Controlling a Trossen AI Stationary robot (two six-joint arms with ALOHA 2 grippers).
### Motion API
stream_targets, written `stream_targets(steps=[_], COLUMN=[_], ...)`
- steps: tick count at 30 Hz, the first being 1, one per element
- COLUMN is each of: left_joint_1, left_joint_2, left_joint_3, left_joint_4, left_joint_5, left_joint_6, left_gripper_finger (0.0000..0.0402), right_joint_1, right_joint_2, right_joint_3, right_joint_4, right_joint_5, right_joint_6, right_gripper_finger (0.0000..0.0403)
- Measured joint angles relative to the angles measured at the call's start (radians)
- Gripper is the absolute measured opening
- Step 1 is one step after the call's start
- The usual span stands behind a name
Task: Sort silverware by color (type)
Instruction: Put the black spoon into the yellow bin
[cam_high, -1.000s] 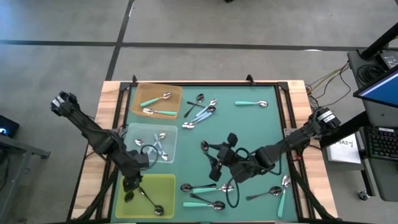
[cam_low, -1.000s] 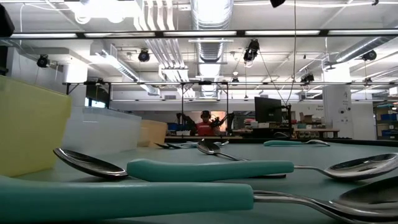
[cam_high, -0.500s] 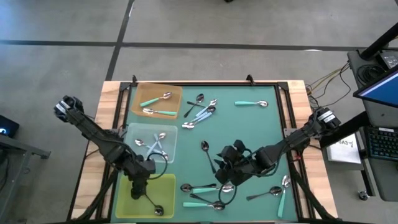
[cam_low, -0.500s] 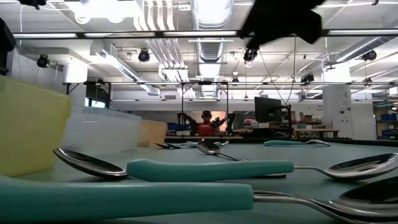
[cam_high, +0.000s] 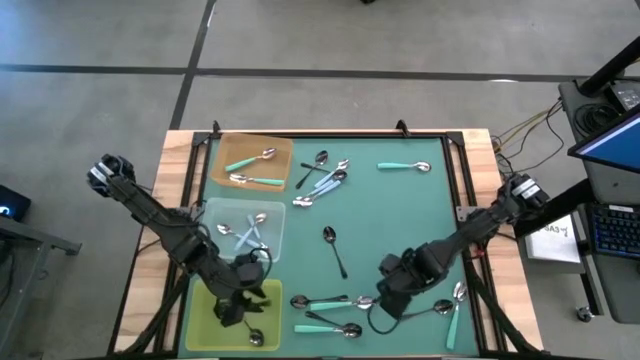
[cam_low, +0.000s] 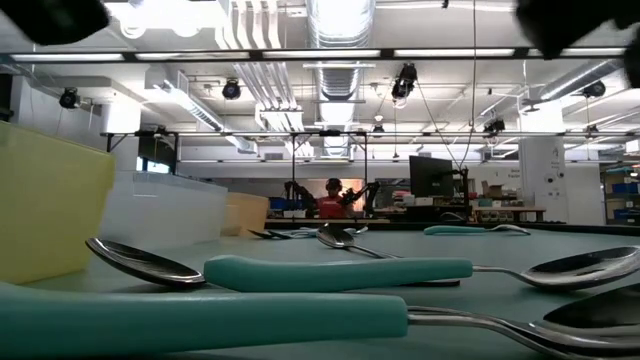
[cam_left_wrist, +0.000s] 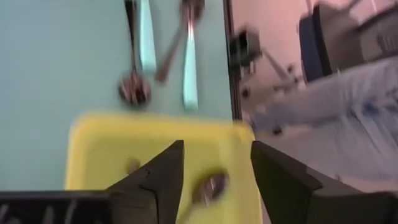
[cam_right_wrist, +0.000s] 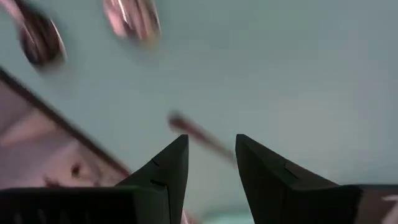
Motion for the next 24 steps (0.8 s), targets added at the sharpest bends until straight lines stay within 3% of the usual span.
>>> stream_targets(steps=[2, 7, 17, 24], left_joint_1=[0.0, 0.001, 0.006, 0.006], left_joint_2=[0.003, 0.023, 0.082, 0.156], left_joint_3=[0.0, 0.0, 0.0, 0.0], left_joint_4=[0.052, 0.127, 0.235, 0.357], left_joint_5=[-0.071, -0.184, -0.161, -0.132], left_joint_6=[0.057, 0.221, 0.257, 0.227], left_gripper_finger=[0.0174, 0.0175, 0.0175, 0.0172], right_joint_1=[0.031, 0.1, 0.21, 0.234], right_joint_2=[0.0, 0.001, 0.101, 0.194], right_joint_3=[0.0, -0.01, -0.042, -0.05], right_joint_4=[-0.03, -0.032, -0.02, -0.021], right_joint_5=[-0.052, -0.049, 0.008, 0.01], right_joint_6=[0.015, -0.063, -0.57, -0.644], right_gripper_finger=[0.0125, 0.0125, 0.0123, 0.0114])
